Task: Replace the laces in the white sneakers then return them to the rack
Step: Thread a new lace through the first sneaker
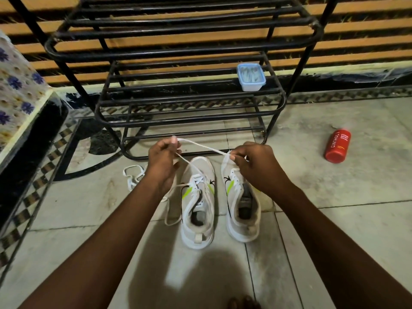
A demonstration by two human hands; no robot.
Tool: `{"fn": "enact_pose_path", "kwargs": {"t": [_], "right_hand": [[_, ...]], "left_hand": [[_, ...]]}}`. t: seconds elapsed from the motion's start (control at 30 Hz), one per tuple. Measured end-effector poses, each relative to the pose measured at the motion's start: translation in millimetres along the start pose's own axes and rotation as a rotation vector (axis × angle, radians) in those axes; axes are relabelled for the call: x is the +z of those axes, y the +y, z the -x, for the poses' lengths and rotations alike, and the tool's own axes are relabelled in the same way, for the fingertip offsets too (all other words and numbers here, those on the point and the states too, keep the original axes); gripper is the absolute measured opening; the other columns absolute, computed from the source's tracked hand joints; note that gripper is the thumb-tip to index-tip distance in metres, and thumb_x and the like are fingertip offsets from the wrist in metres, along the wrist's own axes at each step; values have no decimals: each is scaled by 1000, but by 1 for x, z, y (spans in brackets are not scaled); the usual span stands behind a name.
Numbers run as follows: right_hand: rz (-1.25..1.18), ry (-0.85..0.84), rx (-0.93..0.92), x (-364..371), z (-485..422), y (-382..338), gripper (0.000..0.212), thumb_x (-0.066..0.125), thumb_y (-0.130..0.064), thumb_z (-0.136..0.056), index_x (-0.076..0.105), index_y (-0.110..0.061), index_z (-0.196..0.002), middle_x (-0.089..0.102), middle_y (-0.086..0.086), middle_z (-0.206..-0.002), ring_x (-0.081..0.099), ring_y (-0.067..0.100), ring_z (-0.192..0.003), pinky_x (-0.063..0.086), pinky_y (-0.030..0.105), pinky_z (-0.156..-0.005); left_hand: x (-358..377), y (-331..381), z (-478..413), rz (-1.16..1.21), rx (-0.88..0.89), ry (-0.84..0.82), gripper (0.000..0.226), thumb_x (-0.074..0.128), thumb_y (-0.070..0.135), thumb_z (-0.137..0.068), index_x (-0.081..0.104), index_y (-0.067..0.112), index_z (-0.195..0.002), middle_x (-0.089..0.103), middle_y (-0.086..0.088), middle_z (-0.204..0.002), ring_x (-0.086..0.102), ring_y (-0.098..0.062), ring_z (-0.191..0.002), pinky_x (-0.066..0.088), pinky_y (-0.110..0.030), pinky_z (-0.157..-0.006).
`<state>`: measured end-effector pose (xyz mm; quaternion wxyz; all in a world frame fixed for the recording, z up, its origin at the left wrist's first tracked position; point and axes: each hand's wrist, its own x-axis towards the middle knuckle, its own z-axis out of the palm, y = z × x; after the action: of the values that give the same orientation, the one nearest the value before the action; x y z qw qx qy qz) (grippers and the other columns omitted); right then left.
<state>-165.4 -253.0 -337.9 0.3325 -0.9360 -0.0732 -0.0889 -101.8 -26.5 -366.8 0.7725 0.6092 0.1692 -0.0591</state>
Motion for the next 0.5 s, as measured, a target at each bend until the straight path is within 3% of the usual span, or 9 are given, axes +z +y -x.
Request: {"fn": "enact_pose_path", "kwargs": {"t": [0.07, 0.17, 0.33, 0.43, 0.5], "right_hand": [[102, -99, 39, 2, 3, 13, 20, 59, -13, -96, 71, -3, -83, 67, 11, -79, 61, 30, -79, 47, 39, -76], [231, -182, 107, 8, 9, 26, 17, 55, -8, -94, 72, -7, -94, 67, 13, -91, 61, 34, -91, 49, 42, -80], [287, -211, 264, 4, 21, 44, 19, 53, -15, -94, 71, -15, -101, 66, 12, -101, 62, 35, -96, 52, 41, -80], [229, -200, 279, 4, 21, 50, 17, 57, -12, -92, 73, -14, -94, 70, 13, -94, 63, 35, -94, 51, 39, -80], [195, -184, 266, 8, 20, 49, 16, 60, -13, -93, 76, -17, -93, 67, 9, -94, 61, 31, -96, 48, 37, -81]], "left_hand": [[-8, -2, -8, 124, -91, 58, 16, 59, 23, -104, 61, 19, -89, 64, 4, -78, 54, -9, -67, 39, -28, -60], [-20, -13, -16, 183, -146, 92, 17, 59, 11, -103, 62, 18, -88, 68, 3, -78, 55, -8, -65, 38, -25, -55], [-31, -26, -19, 295, -113, 162, 10, 59, 3, -101, 64, 10, -97, 72, -2, -89, 59, -9, -71, 45, -17, -50], [-29, -27, -17, 183, -61, 95, 11, 65, 1, -97, 65, 12, -100, 75, -7, -99, 66, -12, -81, 51, -20, -62], [-25, -27, -16, -95, 32, 8, 12, 68, 1, -95, 69, 8, -104, 75, -15, -107, 66, -16, -88, 51, -28, -74]]}}
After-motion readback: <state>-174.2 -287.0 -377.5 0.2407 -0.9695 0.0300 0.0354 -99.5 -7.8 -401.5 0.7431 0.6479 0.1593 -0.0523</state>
